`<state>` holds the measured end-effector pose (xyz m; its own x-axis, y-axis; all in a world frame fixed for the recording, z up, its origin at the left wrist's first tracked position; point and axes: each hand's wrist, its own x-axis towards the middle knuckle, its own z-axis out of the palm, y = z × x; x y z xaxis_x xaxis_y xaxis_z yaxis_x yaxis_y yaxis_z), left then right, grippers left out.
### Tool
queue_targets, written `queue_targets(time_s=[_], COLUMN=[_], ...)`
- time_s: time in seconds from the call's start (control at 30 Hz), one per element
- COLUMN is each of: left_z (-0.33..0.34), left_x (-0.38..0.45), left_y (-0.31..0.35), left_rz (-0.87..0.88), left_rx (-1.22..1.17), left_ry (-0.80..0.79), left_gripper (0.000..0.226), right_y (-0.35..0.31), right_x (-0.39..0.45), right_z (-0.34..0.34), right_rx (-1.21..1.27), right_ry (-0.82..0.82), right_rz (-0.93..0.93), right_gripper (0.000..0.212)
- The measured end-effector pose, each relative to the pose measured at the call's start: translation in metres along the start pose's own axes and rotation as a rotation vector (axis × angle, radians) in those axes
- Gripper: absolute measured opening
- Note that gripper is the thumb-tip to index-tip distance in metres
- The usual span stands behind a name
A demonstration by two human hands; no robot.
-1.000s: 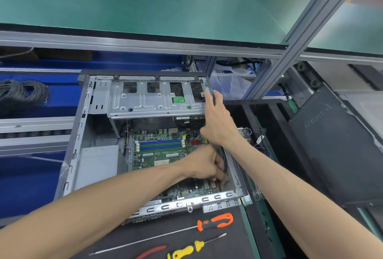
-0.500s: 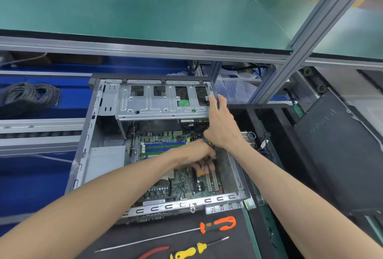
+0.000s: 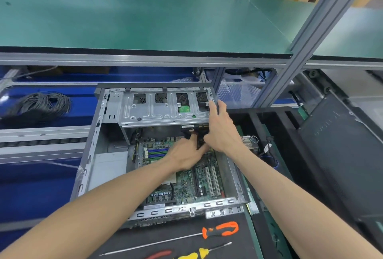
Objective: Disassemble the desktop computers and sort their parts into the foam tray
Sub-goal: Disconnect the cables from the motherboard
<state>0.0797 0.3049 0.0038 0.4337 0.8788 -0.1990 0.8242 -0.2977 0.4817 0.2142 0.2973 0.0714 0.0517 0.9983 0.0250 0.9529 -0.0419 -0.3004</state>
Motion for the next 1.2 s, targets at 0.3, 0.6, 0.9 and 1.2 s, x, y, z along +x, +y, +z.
queue_targets(time_s=[0.3,0.6,0.9,1.2], left_z=[-0.001,0.002,0.003,0.011], left_x=[-0.001,-0.002,-0.002,-0.009], left_y=[0.009,0.019,0.044,0.064], left_rz=[0.093,0.130,-0.159,-0.112], left_rx=[0.181,-0.028,-0.523,-0.371], left_ry=[0.048,-0.026,-0.164,-0.445], left_gripper=[0.040,0.036,0.036,0.037], right_y=[-0.001,-0.002,-0.004,-0.004], right_x=[0.000,0.000,-0.002,-0.002], right_z=[-0.002,-0.002,-0.003,-0.003], right_rx=[-0.005,-0.031,-0.062,-0.063], right_ry=[-0.010,-0.015,-0.005,-0.013], right_rz=[-0.002,-0.009,-0.012,-0.005], right_gripper=[0.092,0.088,0.084,0.085])
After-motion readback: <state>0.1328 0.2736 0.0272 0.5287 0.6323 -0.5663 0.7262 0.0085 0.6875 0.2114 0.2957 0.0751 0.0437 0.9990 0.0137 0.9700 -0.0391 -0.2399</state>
